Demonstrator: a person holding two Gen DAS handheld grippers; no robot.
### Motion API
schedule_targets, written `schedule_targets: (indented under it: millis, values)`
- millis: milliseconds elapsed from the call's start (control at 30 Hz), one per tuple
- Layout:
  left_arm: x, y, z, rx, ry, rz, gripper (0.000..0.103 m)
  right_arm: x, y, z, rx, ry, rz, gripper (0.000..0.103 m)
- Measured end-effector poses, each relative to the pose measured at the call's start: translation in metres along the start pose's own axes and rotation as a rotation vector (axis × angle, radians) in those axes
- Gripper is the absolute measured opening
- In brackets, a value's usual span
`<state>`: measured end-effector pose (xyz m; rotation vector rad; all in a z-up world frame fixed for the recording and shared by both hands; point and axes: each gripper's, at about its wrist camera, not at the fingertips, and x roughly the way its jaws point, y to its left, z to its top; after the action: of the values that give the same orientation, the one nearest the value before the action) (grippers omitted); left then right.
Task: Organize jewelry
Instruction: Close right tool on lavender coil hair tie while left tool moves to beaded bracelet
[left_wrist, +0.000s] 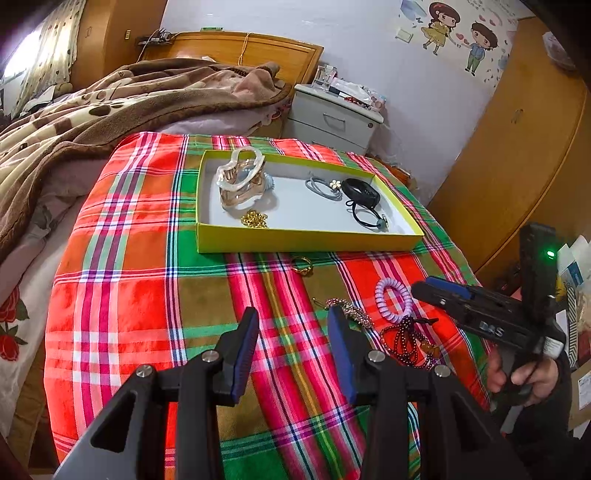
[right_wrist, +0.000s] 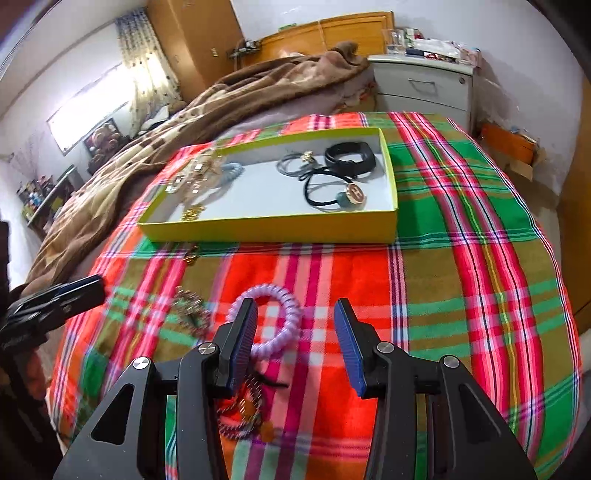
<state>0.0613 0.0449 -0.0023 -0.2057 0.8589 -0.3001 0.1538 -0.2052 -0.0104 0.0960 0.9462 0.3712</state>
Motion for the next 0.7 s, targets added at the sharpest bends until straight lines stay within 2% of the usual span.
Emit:
schedule_targets:
  millis: [433, 500, 567, 700]
  values:
    - [0.001, 0.009, -0.003, -0.024, 0.005, 0.002, 0.04, 0.023, 0.019, 0.005, -0.155, 0.066, -0.072, 0.044]
    - [0.002, 0.009, -0.003, -0.026, 0.008, 0.003, 0.04, 0.023, 0.02, 0.004, -0.17, 0.067, -0.095, 0.039]
    - [0.004, 0.008, -0.003, -0.028, 0.012, 0.003, 0.04, 0.023, 0.021, 0.002, -0.187, 0.067, -0.099, 0.026]
    - [0.006, 0.005, -0.004, -0.024, 0.018, -0.001, 0.04, 0.022, 0.022, 0.002, -0.209, 0.062, -0.108, 0.017]
